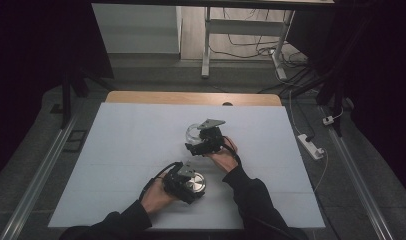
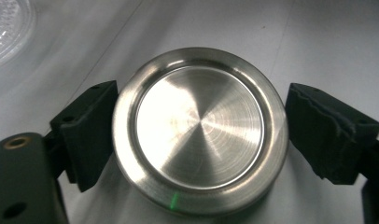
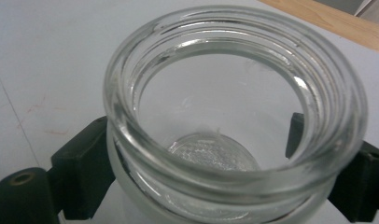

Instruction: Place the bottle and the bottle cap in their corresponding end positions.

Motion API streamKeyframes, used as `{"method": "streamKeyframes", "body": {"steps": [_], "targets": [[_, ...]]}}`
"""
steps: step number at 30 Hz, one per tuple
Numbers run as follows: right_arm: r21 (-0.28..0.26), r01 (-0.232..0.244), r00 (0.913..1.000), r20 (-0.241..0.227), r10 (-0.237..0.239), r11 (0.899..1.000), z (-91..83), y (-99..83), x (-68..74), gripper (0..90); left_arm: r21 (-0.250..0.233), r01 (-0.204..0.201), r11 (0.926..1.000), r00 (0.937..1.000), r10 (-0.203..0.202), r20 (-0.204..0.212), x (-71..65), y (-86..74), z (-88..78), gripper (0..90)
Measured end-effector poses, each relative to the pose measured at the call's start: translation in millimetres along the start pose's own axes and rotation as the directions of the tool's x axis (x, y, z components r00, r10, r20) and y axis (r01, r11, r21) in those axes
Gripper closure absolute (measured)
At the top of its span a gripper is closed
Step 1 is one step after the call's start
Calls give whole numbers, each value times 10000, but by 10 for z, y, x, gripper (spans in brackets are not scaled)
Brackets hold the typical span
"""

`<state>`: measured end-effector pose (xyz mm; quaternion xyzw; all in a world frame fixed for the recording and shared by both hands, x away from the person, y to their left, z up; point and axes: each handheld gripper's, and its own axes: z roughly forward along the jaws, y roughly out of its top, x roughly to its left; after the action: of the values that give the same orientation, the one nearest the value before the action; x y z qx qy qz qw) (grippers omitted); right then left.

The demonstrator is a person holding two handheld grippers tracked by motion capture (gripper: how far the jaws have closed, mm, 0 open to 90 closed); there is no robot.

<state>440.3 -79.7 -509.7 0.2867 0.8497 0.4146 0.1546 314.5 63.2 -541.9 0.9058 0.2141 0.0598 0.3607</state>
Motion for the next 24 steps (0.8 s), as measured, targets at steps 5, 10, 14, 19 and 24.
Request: {"method": "streamKeyframes", "body": {"steps": [5, 10, 14, 19, 24], "targets": [[-18, 94, 10000, -22, -94, 10000, -18, 18, 13, 52, -189, 323, 9993, 9993, -319, 198, 18, -4, -29, 90], [-56, 156, 9998, -126, -157, 9999, -47, 32, 16, 26, -327, 410, 9986, 9990, -404, 187, 5, 4, -79, 69], [-102, 90, 9997, -240, -92, 9999, -80, 42, 7, 19, -492, 523, 9974, 9982, -508, 304, 15, -2, -139, 56], [-224, 72, 9996, -289, -78, 9997, -147, 66, 4, 11, -662, 775, 9948, 9957, -739, 550, 33, -13, -222, 43], [-225, 86, 9994, -322, -93, 9997, -204, 81, 14, 0, -873, 1035, 9908, 9920, -965, 809, 37, -21, -295, 34]]}}
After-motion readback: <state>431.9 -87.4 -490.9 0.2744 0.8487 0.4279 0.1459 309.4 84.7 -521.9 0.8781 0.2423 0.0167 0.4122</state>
